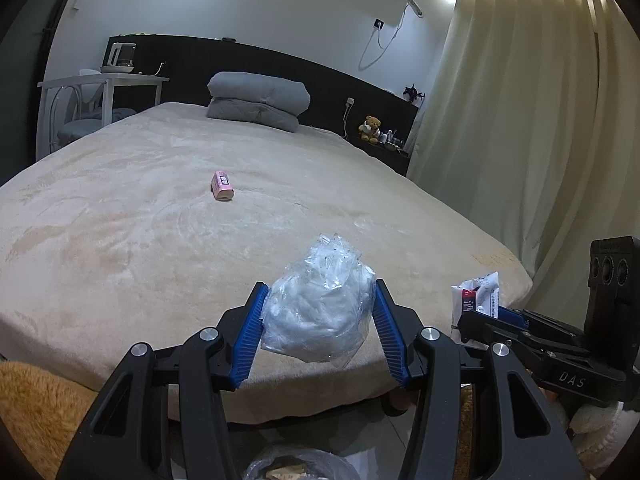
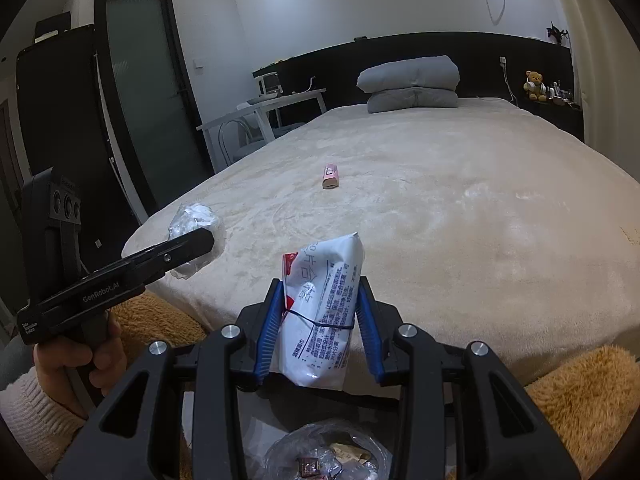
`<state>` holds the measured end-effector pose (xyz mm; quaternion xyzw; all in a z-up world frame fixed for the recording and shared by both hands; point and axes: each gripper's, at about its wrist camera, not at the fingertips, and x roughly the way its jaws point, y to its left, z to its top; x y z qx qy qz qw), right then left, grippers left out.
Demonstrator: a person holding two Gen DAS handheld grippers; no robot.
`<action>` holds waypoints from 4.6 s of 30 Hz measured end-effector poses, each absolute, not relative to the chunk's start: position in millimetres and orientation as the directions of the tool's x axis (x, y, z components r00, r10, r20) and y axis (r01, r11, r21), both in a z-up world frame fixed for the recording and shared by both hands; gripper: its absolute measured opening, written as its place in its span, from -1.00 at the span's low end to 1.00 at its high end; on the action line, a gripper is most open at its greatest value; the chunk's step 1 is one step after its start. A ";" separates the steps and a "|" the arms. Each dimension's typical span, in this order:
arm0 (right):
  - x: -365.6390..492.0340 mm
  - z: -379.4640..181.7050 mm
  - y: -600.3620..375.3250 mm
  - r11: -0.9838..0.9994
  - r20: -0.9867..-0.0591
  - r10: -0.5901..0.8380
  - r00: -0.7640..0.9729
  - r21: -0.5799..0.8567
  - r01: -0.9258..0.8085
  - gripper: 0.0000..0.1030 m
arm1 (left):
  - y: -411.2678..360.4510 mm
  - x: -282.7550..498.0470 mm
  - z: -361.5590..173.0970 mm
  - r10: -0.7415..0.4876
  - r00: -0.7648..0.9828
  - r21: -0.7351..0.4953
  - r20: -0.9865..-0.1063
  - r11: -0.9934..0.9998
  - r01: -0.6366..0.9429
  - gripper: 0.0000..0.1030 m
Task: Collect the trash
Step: 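Carry the white bag and printed package toward the trash bag with both tools, then lower the white bag and printed package over the trash bag opening with both tools, then open both tools to drop the white bag and printed package into the trash bag, then move the open right tool up over the bed to the small pink box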
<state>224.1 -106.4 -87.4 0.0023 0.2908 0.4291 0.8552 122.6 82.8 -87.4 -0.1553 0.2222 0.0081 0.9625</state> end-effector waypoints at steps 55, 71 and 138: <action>271.1 -275.0 -80.2 0.806 -0.919 0.382 -0.099 0.384 -0.451 -0.27 | 53.3 149.6 -303.1 -0.330 0.202 -0.381 -0.922 0.868 -0.318 0.00; 278.2 -325.8 -65.4 0.839 -0.911 0.313 -0.270 0.398 -0.370 -0.27 | 51.5 159.6 -346.1 -0.430 0.064 -0.420 -0.901 0.823 -0.383 0.00; 247.6 -209.2 -111.5 0.789 -0.786 0.548 0.287 0.372 -0.490 0.07 | 60.2 130.7 -239.1 -0.104 0.552 -0.328 -0.827 0.887 -0.324 0.52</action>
